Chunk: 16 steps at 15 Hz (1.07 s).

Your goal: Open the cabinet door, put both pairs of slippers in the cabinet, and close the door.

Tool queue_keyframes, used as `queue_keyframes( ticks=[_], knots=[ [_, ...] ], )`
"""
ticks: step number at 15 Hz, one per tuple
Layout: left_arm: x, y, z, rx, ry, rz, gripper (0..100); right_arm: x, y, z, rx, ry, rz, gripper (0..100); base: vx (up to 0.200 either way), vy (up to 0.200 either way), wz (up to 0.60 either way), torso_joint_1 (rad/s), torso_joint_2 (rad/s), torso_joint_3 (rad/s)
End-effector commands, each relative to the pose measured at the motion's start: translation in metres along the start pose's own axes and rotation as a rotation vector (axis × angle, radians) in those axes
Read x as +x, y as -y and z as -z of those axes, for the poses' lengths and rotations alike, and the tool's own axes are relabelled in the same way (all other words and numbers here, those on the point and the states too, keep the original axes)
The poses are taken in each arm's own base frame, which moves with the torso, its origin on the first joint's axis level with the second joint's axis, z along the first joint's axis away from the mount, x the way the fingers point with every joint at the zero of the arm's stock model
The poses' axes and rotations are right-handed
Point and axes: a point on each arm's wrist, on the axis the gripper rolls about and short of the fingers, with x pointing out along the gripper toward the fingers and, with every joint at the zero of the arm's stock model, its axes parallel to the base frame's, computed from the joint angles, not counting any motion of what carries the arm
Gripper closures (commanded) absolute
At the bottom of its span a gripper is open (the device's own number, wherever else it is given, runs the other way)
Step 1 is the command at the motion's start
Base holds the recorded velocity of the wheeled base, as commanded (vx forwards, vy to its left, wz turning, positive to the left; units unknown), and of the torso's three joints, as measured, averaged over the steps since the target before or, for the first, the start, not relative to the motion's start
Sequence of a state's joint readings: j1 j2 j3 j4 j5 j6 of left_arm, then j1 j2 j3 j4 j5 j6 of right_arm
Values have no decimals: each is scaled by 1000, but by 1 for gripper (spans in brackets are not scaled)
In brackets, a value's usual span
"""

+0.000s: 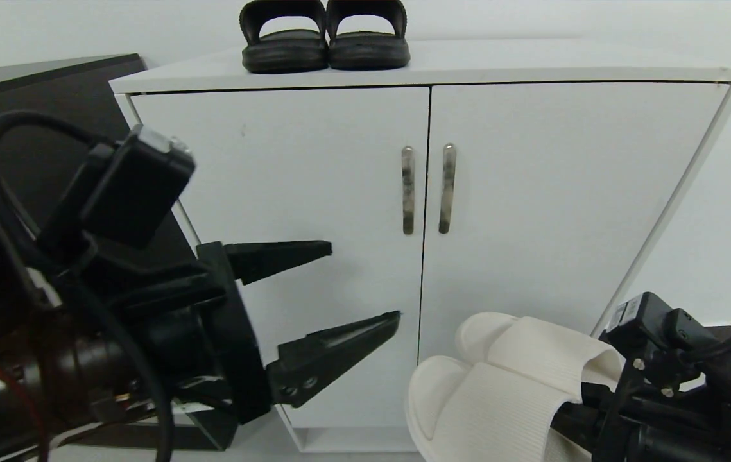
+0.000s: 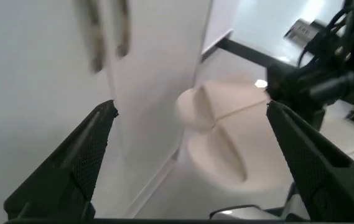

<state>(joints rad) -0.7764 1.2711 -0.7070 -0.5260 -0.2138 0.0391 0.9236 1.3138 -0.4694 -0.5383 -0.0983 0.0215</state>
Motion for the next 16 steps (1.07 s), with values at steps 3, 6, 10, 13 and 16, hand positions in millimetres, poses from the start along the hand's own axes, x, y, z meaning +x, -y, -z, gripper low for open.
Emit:
queue_keyframes(
  ticks=[3, 6, 10, 13, 16],
  knots=[
    [71, -1, -7, -25, -26, 97, 0, 1, 0, 2, -3, -11, -3, 100, 0, 0, 0, 0, 0, 0],
    [97, 7, -17, -60, -2, 111, 0, 3, -1, 4, -2, -20, -3, 100, 0, 0, 0, 0, 0, 0],
    [109, 6, -27, -114, 23, 178, 0, 3, -1, 4, -3, -22, -2, 100, 0, 0, 0, 0, 0, 0],
    [109, 3, -33, -194, 32, 226, 0, 3, -1, 4, -3, -24, -2, 100, 0, 0, 0, 0, 0, 0],
    [107, 1, -34, -191, 41, 148, 0, 4, -1, 5, -3, -28, -2, 100, 0, 0, 0, 0, 0, 0]
  ],
)
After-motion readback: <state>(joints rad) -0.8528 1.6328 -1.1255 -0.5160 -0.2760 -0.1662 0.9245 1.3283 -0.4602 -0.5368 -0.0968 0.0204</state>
